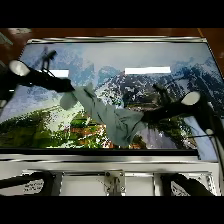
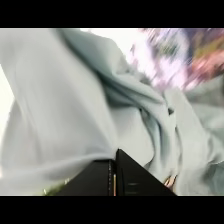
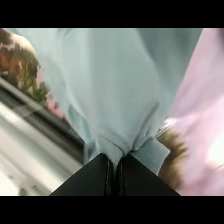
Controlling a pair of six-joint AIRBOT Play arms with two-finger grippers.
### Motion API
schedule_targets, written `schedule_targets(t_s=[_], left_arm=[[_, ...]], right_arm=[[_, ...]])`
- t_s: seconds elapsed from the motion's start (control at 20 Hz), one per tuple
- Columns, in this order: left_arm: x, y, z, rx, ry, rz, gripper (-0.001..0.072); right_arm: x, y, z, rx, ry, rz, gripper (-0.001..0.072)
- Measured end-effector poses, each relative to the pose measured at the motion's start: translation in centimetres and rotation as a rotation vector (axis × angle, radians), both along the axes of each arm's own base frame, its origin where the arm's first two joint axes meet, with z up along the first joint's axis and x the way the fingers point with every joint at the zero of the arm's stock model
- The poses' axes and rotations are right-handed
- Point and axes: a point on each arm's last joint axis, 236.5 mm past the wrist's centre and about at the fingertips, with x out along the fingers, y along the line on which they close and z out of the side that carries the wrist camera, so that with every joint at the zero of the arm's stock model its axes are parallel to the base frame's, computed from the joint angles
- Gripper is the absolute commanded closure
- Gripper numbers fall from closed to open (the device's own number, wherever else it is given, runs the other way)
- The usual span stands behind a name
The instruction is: Fold the shirts.
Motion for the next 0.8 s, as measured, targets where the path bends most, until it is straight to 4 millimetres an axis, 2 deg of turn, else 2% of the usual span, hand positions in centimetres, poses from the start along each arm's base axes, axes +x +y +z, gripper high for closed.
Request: schedule_targets(t_s=[0.05,0.15,0.25,0.3,0.4,0.45,0.55,0.65,0.8], left_arm=[[-0.1,0.3,4.1,-0.006,-0.100,0.006,0.0672],[-1.2,1.6,13.6,-0.024,-0.337,0.042,0.0672],[-3.7,3.1,21.5,-0.035,-0.537,0.086,0.0672],[-5.2,3.9,24.5,-0.037,-0.617,0.108,0.0672],[-8.2,5.0,28.7,-0.032,-0.731,0.139,0.0672],[-9.6,5.4,29.9,-0.020,-0.762,0.146,0.0672],[-11.5,6.1,30.0,0.029,-0.761,0.143,0.0672],[-12.6,7.1,27.7,0.106,-0.682,0.140,0.0672],[-13.4,8.2,22.6,0.178,-0.509,0.138,0.0672]], right_arm=[[1.2,-0.9,3.4,-0.043,-0.117,0.004,0.0648],[3.3,-2.8,11.7,-0.117,-0.385,-0.051,0.0648],[3.8,-4.7,20.2,-0.150,-0.637,-0.146,0.0648],[3.4,-5.4,24.4,-0.151,-0.754,-0.196,0.0648],[1.7,-6.3,30.4,-0.135,-0.914,-0.262,0.0648],[0.7,-6.7,32.4,-0.131,-0.965,-0.283,0.0648],[-0.8,-7.4,33.9,-0.145,-0.999,-0.305,0.0648],[-1.9,-8.2,33.0,-0.193,-0.951,-0.307,0.0648],[-3.2,-10.0,29.0,-0.303,-0.781,-0.299,0.0648]])
